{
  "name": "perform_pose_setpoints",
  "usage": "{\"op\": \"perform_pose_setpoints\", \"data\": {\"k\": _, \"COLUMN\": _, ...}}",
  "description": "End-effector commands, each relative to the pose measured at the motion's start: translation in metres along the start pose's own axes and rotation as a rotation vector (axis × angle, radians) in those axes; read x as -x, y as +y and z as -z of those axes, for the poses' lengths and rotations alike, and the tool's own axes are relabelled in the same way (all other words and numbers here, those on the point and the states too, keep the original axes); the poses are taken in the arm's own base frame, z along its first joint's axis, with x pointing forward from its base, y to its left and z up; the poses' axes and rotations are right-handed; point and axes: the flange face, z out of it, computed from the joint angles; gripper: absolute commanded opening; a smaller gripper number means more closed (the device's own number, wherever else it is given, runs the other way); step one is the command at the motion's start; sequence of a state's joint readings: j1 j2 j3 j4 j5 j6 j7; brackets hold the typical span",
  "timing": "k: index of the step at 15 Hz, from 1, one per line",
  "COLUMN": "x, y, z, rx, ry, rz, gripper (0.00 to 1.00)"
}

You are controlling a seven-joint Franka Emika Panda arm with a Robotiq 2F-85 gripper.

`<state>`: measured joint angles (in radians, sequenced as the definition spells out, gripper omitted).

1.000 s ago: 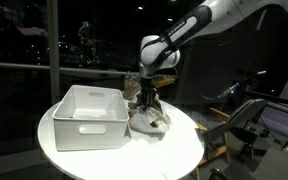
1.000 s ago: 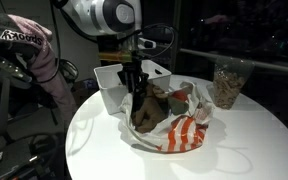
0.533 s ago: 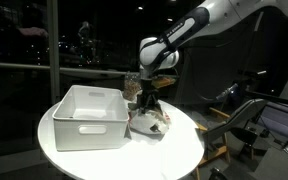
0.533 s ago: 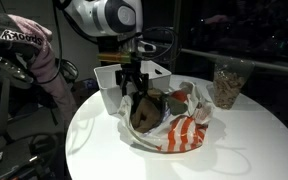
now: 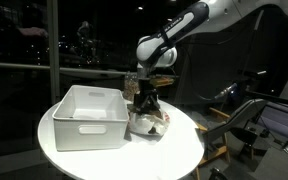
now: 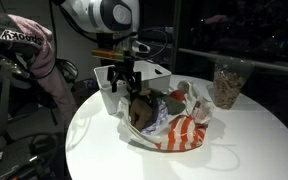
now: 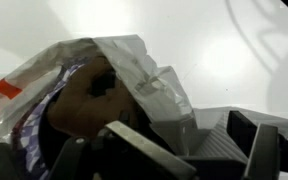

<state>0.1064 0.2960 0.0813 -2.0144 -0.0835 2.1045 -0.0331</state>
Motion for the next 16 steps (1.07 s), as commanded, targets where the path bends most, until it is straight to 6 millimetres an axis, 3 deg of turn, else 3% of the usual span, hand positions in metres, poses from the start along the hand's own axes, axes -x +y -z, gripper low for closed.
{"op": "perform_pose_setpoints", "data": {"k": 1, "x": -0.008, "y": -0.011, "z": -0.01, "rx": -0.037, "ry": 0.004, "rz": 0.052, "gripper": 1.0}}
{"op": "perform_pose_setpoints", "data": {"k": 6, "x": -0.015, "y": -0.006, "z": -0.035, "rx": -0.034, "ry": -0.02, "rz": 0.034, "gripper": 1.0}}
{"op": "perform_pose_setpoints", "data": {"k": 7, "x": -0.017, "y": -0.005, "z": -0.039, "rx": -0.043, "ry": -0.018, "rz": 0.021, "gripper": 0.75}}
{"op": "perform_pose_setpoints", "data": {"k": 9, "x": -0.019, "y": -0.004, "z": -0.046, "rx": -0.039, "ry": -0.004, "rz": 0.033, "gripper": 0.66}}
{"op": "perform_pose_setpoints", "data": {"k": 16, "x": -0.027, "y": 0.004, "z": -0.052, "rx": -0.011, "ry": 0.053, "rz": 0.014, "gripper": 0.11}}
